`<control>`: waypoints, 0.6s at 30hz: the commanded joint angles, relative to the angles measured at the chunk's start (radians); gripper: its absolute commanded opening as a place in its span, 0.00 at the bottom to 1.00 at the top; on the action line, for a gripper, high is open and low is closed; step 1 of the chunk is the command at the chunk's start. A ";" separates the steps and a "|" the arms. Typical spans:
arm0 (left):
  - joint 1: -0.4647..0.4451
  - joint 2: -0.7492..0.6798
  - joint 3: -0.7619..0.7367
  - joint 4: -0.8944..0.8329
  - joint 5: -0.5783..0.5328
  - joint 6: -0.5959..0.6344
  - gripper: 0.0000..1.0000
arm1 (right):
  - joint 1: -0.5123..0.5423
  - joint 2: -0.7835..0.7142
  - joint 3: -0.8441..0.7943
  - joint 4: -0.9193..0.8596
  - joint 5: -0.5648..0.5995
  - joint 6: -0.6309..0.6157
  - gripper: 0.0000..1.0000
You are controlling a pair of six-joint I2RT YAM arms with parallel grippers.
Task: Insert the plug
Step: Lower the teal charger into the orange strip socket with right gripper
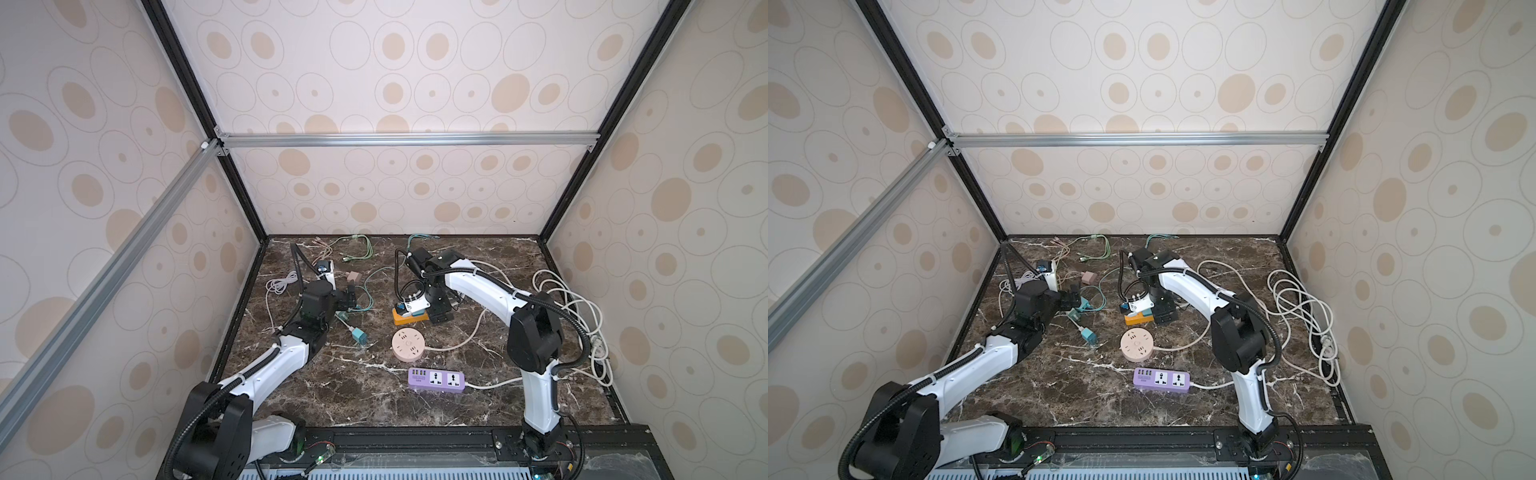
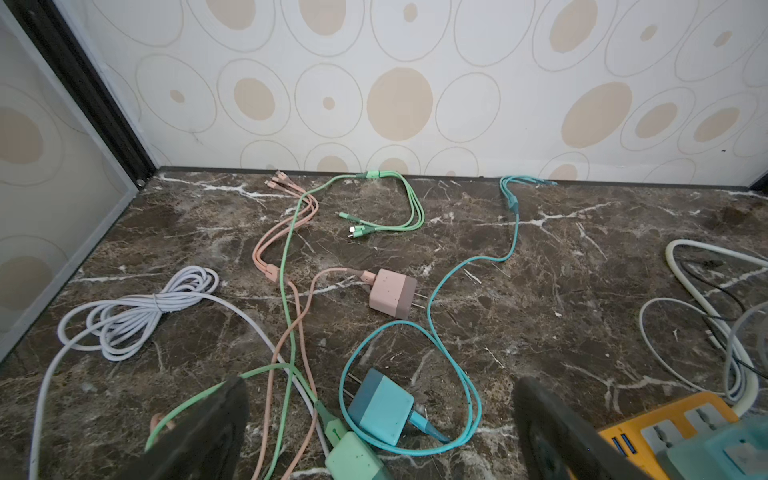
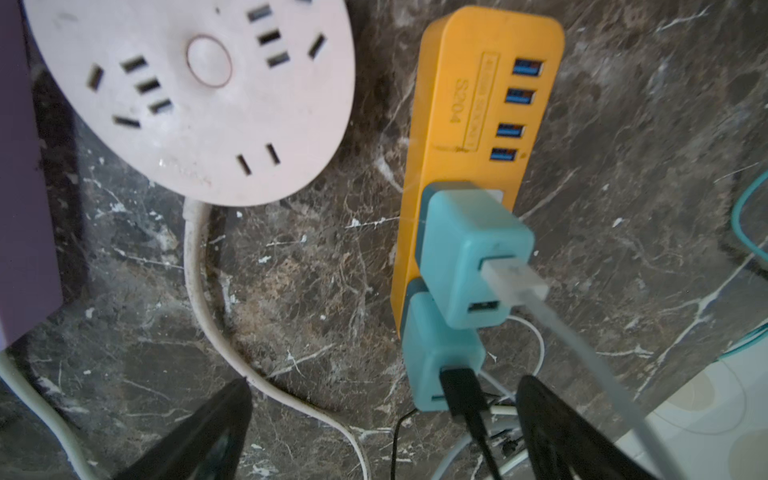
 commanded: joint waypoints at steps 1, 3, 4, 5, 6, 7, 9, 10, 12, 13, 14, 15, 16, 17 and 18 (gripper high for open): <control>0.001 0.062 0.077 -0.087 0.055 -0.050 0.98 | 0.007 -0.085 -0.068 0.081 0.028 -0.080 1.00; -0.005 0.102 0.107 -0.116 0.082 -0.070 0.98 | 0.008 -0.118 -0.111 0.133 -0.006 -0.080 1.00; -0.011 0.123 0.121 -0.132 0.103 -0.080 0.98 | 0.009 -0.138 -0.136 0.162 -0.027 -0.076 1.00; -0.017 0.139 0.130 -0.143 0.107 -0.093 0.99 | 0.008 -0.152 -0.159 0.184 -0.048 -0.067 1.00; -0.023 0.153 0.136 -0.151 0.100 -0.115 0.98 | 0.008 -0.171 -0.179 0.206 -0.081 -0.050 1.00; -0.033 0.164 0.137 -0.151 0.106 -0.136 0.98 | 0.007 -0.191 -0.196 0.226 -0.123 -0.021 1.00; -0.047 0.184 0.138 -0.148 0.141 -0.164 0.98 | 0.005 -0.233 -0.232 0.260 -0.205 0.034 1.00; -0.058 0.195 0.140 -0.153 0.155 -0.176 0.98 | 0.005 -0.258 -0.259 0.291 -0.240 0.065 1.00; -0.077 0.214 0.152 -0.174 0.180 -0.185 0.98 | 0.003 -0.303 -0.317 0.337 -0.290 0.111 1.00; -0.086 0.227 0.161 -0.188 0.188 -0.186 0.98 | -0.001 -0.321 -0.348 0.356 -0.305 0.128 1.00; -0.092 0.237 0.165 -0.193 0.203 -0.184 0.98 | -0.006 -0.330 -0.372 0.374 -0.306 0.142 1.00; -0.102 0.245 0.170 -0.196 0.216 -0.182 0.98 | -0.013 -0.333 -0.391 0.388 -0.293 0.147 1.00; -0.114 0.253 0.172 -0.196 0.222 -0.176 0.98 | -0.018 -0.327 -0.399 0.399 -0.263 0.150 1.00; -0.121 0.260 0.178 -0.197 0.223 -0.171 0.98 | -0.023 -0.317 -0.397 0.403 -0.236 0.151 1.00; -0.131 0.269 0.189 -0.208 0.219 -0.167 0.98 | -0.035 -0.305 -0.386 0.396 -0.224 0.152 1.00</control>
